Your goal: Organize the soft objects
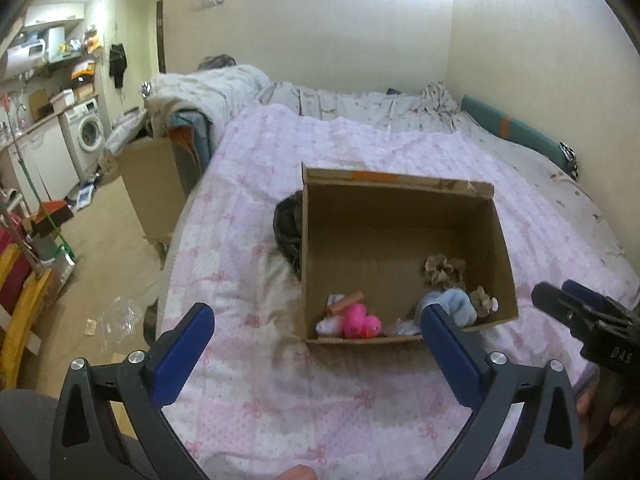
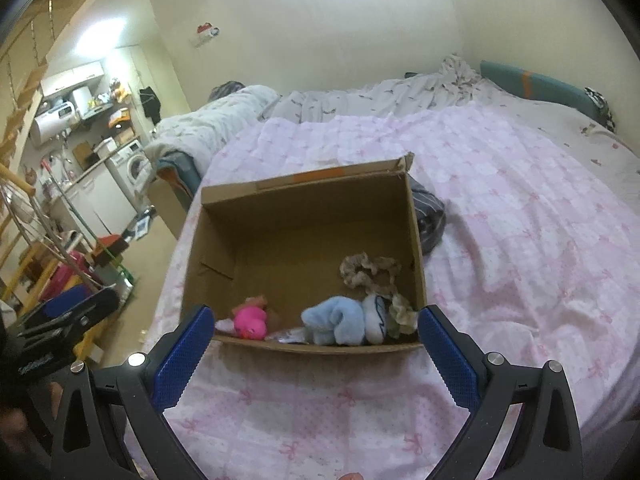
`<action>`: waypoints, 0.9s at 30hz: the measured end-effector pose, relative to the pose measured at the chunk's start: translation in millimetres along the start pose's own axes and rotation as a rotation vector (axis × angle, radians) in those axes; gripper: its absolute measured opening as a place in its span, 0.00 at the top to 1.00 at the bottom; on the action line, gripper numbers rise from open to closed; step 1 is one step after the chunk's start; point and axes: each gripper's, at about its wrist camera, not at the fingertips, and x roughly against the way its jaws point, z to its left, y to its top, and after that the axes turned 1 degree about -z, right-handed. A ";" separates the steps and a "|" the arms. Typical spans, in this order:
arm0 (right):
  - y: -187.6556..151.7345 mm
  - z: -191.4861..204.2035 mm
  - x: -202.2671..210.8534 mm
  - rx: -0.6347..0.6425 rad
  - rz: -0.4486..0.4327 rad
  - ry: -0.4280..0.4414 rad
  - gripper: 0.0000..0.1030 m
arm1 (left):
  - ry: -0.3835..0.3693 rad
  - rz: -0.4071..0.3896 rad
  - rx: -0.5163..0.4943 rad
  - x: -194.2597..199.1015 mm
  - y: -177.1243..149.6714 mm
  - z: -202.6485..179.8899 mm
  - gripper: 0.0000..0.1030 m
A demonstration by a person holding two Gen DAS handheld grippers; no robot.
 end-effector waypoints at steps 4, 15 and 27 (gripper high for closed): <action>-2.2 -3.3 -2.2 0.002 -0.019 -0.011 0.00 | -0.004 0.013 0.027 -6.4 -1.1 4.8 0.00; -7.3 -0.5 -6.1 0.039 -0.028 -0.075 0.00 | -0.011 0.023 0.059 -13.8 -1.2 13.2 0.00; -10.8 1.1 -12.9 0.053 0.003 -0.088 0.00 | -0.024 0.019 0.028 -13.1 -2.4 6.6 0.00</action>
